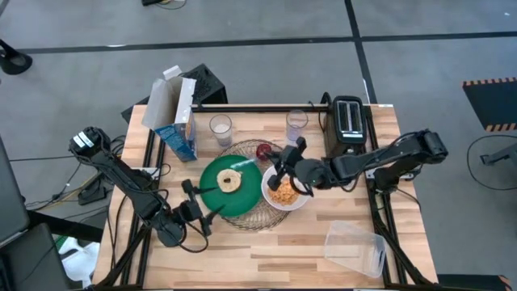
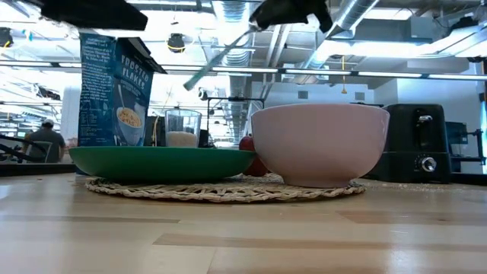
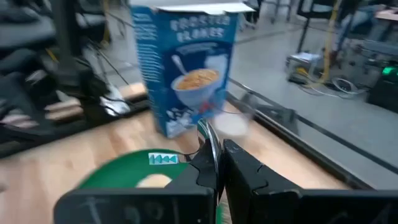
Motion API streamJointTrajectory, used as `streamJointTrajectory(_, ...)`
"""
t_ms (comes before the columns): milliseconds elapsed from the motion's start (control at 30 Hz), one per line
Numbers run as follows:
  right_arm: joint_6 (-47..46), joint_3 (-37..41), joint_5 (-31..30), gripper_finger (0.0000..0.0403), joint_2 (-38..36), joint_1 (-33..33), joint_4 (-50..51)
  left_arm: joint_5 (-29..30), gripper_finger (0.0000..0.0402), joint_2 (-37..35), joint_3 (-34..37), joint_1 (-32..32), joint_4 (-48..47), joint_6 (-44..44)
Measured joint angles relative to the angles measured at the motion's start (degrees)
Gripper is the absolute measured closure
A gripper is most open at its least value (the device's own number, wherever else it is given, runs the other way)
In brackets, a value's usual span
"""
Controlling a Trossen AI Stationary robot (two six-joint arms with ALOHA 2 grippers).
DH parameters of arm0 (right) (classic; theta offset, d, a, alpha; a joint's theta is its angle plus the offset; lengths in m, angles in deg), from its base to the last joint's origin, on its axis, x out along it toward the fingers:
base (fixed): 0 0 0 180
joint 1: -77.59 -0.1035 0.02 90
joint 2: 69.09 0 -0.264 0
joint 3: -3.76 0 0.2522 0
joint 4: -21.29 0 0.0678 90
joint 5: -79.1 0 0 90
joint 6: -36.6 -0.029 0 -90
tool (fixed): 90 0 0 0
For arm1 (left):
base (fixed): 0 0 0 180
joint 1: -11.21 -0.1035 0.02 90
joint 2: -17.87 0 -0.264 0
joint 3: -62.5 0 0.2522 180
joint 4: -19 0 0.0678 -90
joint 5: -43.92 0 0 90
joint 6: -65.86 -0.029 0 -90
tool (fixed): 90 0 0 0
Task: Arrange a breakfast setting
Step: Put the blue patterned spoon to the right of the white bowl
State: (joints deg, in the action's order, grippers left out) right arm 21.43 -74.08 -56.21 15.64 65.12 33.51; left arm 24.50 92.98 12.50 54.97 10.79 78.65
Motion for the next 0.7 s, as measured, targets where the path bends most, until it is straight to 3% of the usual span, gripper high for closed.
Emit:
streamJointTrajectory(167,0.12,5.66,0.18,0.0366,0.0,-1.58,-12.49,7.28,0.0121,0.0,-3.0,-1.4,-1.15,-6.91)
streamJointTrajectory(300,-0.02,8.66,0.18,0.0366,0.0,-2.19,-17.72,8.88,0.0121,3.2,-6.39,-2.84,-1.09,-12.02)
streamJointTrajectory(433,-1.69,9.46,0.21,0.0366,0.0,-2.58,-18.41,11.57,0.0121,12.39,-11.95,-3.99,-1.12,-17.37)
streamJointTrajectory(600,-2.79,10.12,0.18,0.0364,0.0,-3.53,-18.78,19.28,0.0121,25.18,-20.26,-6.14,-1.19,-24.61)
streamJointTrajectory(700,-2.83,10.16,0.19,0.0363,0.02,-4.55,-19.24,19.31,0.0121,30.17,-23.66,-7.98,-1.98,-26.95)
